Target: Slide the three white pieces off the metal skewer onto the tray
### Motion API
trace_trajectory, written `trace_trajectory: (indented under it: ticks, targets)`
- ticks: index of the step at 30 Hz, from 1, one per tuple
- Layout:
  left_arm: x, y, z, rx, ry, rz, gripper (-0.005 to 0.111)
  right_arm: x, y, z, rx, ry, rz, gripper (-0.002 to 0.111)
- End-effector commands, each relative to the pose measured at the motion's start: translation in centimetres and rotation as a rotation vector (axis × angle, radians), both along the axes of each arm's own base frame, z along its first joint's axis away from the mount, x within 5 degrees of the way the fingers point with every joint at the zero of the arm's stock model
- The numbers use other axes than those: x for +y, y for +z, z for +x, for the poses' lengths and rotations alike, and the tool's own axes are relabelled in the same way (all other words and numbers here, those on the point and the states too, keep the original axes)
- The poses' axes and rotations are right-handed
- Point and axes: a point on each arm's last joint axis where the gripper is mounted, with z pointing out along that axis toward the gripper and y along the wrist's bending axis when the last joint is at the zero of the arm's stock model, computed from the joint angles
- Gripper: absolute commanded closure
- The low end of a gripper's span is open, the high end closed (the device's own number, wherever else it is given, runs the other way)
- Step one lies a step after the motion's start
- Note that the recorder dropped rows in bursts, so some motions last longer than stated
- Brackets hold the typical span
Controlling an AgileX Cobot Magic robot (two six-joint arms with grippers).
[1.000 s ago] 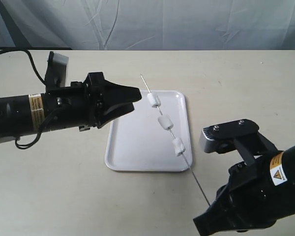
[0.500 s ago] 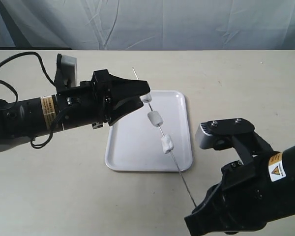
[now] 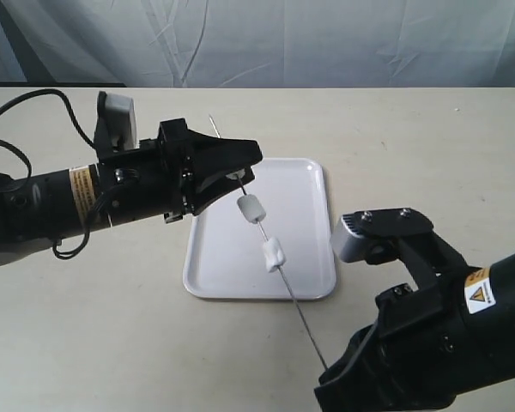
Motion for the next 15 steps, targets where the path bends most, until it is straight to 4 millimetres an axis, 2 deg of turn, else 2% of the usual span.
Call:
trace_trajectory:
  ticks: [1, 4, 15]
  targets:
    - [-0.22, 0.33, -0.10, -0.019, -0.023, -0.040, 0.084, -0.17, -0.04, -0.18, -0.016, 0.023, -0.010, 0.109]
    - [-0.24, 0.46, -0.15, -0.024, -0.029, -0.052, 0.092, -0.22, -0.08, -0.16, -0.024, 0.029, -0.017, 0.109]
    - [-0.16, 0.34, -0.02, -0.018, -0.015, -0.041, 0.092, -0.60, -0.44, -0.36, -0.024, 0.062, -0.062, 0.109]
